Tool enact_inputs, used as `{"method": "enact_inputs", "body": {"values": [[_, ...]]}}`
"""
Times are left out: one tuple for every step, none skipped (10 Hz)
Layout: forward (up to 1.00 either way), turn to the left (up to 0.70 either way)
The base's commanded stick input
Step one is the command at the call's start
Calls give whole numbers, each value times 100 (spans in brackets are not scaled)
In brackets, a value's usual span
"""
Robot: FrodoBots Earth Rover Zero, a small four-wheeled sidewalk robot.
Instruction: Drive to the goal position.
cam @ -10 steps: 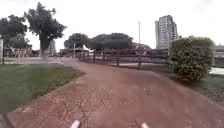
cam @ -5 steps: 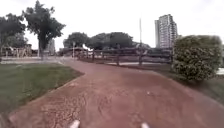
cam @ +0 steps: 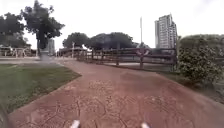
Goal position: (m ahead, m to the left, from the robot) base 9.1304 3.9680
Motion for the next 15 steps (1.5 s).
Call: {"method": "enact_inputs", "body": {"values": [[50, 3], [50, 3], [50, 3], [50, 3], [50, 3], [50, 3], [50, 3], [50, 3], [50, 3], [50, 3], [50, 3], [50, 3], [50, 3], [50, 3], [50, 3]]}}
